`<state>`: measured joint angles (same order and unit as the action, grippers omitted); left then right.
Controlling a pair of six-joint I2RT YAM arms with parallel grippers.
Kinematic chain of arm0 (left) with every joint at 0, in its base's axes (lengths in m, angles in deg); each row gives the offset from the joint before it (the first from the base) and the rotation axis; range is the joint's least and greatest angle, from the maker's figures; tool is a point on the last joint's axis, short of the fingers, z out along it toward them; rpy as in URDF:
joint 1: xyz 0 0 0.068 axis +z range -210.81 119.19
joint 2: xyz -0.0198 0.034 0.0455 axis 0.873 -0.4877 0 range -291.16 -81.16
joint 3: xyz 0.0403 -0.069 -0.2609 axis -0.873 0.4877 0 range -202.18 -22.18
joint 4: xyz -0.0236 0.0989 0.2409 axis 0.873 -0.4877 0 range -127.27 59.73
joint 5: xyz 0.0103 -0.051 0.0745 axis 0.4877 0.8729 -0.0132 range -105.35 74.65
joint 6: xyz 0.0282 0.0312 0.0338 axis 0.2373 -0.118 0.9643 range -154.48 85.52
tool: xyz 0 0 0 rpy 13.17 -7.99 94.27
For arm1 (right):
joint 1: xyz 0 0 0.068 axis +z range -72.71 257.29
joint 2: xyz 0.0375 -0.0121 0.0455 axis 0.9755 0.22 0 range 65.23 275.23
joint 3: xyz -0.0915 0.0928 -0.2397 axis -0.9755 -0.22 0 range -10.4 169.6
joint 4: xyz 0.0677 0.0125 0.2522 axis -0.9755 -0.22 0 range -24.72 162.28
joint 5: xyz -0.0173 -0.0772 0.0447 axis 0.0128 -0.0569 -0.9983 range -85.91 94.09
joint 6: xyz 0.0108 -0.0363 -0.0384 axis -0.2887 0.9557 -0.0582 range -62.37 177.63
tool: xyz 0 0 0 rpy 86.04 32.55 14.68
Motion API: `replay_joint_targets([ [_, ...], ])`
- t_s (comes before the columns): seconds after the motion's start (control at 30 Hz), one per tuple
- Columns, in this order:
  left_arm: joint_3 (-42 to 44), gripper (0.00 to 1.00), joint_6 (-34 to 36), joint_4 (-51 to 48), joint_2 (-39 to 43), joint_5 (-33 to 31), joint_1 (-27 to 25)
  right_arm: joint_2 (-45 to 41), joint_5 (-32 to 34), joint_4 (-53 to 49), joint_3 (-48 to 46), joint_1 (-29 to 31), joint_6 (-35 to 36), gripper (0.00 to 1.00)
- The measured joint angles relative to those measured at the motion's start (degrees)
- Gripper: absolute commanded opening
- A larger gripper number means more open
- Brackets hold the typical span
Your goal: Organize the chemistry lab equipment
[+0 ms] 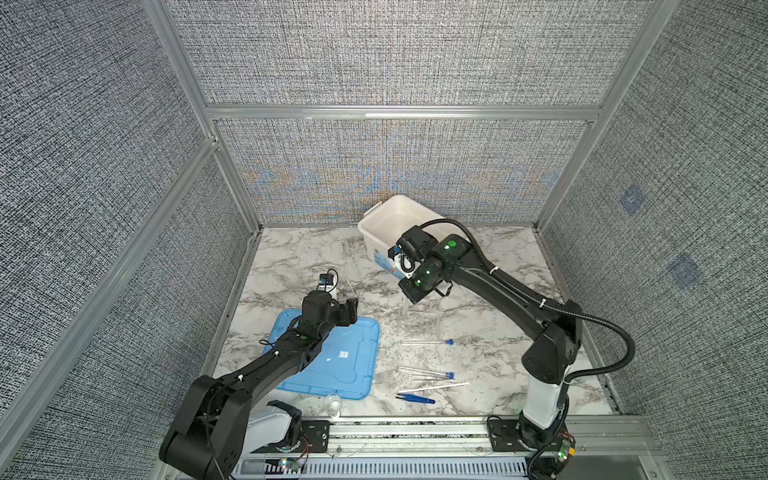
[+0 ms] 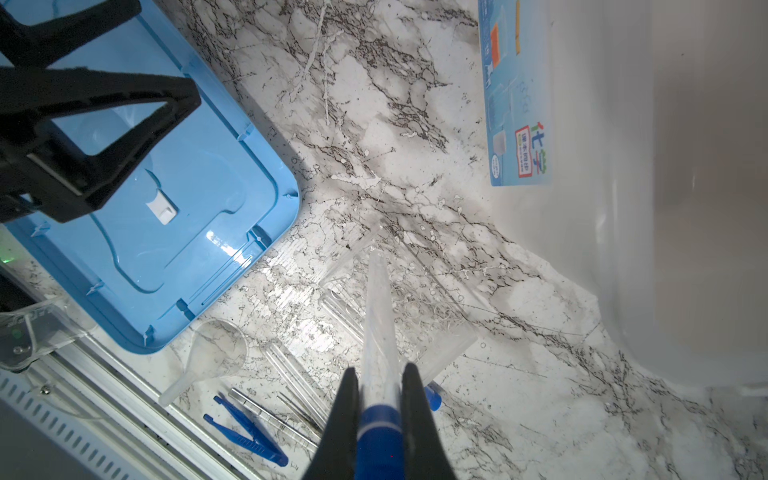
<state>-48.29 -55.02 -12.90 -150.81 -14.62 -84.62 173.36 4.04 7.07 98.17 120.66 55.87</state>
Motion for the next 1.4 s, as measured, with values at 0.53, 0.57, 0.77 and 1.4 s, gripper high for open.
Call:
replay_joint_targets([
  [0.53, -0.20, 0.79, 0.61, 1.88, -0.85, 1.22, 0.00, 3.08, -1.38, -1.11, 2.01, -1.46, 0.39, 0.09],
  [0.57, -0.22, 0.79, 0.59, 1.84, -0.85, 1.25, 0.00, 3.21, -1.46, -1.11, 2.16, -1.62, 0.39, 0.09],
  [0.77, -0.76, 0.79, 0.59, 1.68, -1.09, 1.29, 0.00, 4.92, -2.32, -1.22, 4.31, -1.81, 0.50, 0.08],
  [1.4, -1.57, 0.79, -0.11, 0.96, -3.32, 1.38, 0.00, 6.29, -3.34, -3.85, 7.17, -2.05, 0.83, 0.07],
])
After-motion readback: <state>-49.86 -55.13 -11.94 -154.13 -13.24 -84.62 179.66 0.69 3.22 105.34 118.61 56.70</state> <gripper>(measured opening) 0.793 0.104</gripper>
